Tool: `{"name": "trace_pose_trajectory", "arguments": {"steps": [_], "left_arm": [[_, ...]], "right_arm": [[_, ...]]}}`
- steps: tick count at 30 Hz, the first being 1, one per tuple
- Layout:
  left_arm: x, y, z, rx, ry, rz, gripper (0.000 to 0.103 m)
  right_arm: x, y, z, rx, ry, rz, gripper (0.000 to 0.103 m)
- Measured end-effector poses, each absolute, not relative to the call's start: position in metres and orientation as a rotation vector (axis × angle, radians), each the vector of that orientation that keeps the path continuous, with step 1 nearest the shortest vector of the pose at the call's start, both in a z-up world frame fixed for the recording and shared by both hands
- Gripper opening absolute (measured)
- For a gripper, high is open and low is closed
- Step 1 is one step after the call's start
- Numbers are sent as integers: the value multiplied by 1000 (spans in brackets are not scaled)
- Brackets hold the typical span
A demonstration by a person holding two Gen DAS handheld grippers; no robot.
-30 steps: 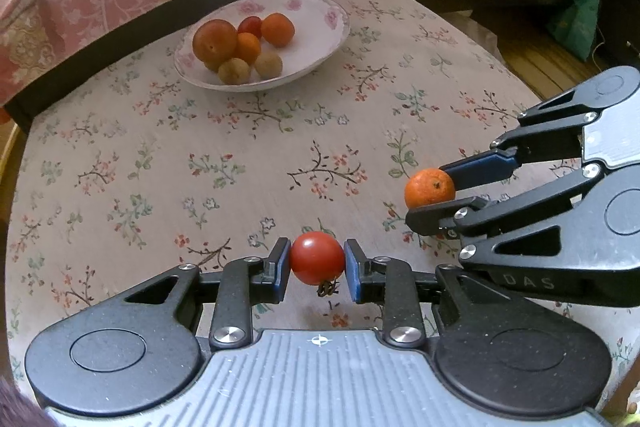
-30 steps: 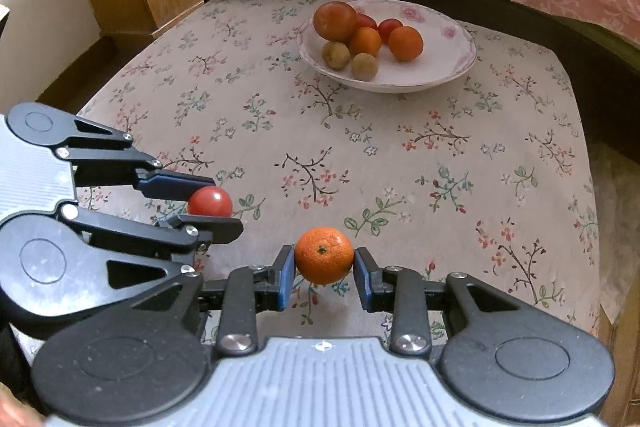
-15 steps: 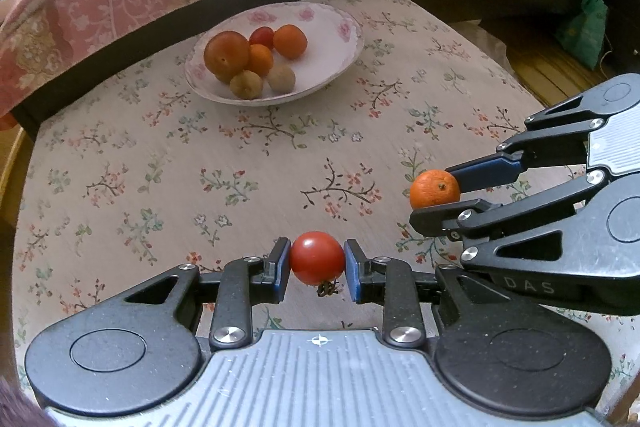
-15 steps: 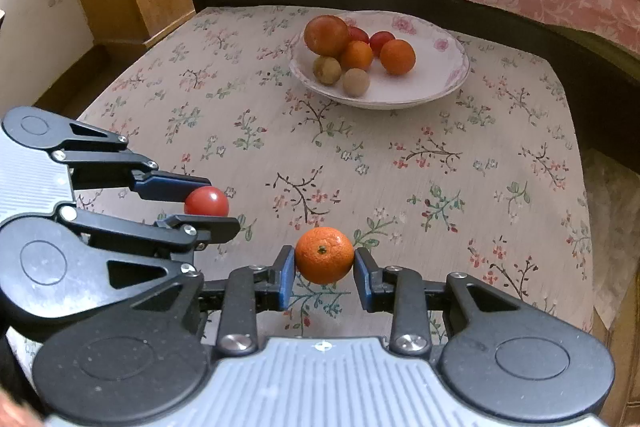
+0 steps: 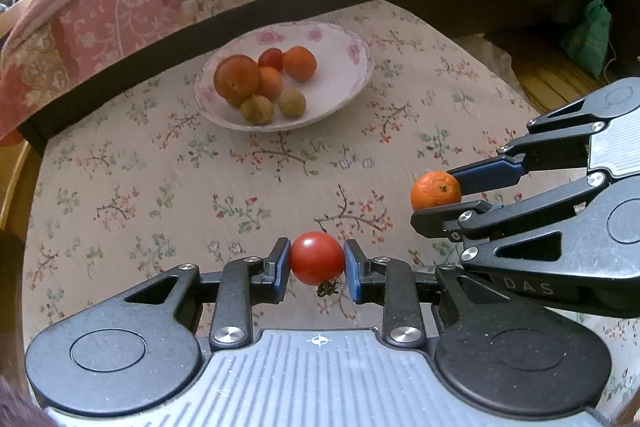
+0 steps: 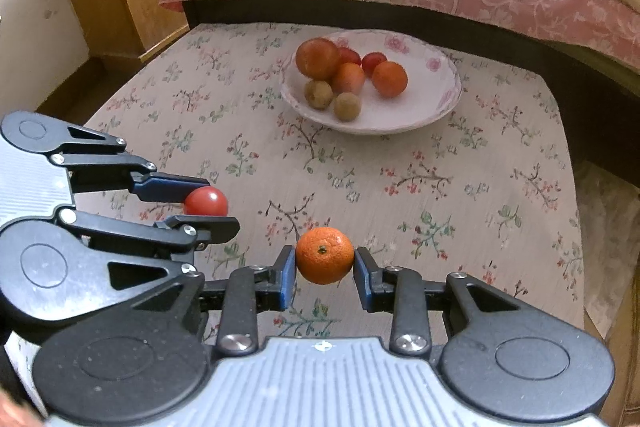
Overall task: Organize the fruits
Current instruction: 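Carry the tomato and orange toward the white plate with both grippers, then lower both fruits into the plate and open both grippers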
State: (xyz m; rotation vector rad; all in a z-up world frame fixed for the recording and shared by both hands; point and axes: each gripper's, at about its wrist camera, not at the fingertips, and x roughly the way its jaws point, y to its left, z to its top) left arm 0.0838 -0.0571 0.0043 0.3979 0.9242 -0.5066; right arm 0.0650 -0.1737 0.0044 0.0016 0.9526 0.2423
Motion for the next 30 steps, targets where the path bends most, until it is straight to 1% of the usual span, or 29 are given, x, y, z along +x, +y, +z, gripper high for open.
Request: {"name": "trace_pose_trajectory", "arguments": {"steps": [12,30], "left_arm": [[109,-62,14,363,878,-491,35],[195,-89,18,340,835,-463,35]], "right_arm": [[93,-183,22,26,903,216,33],[181,-218,19,100,857,187,33]]}}
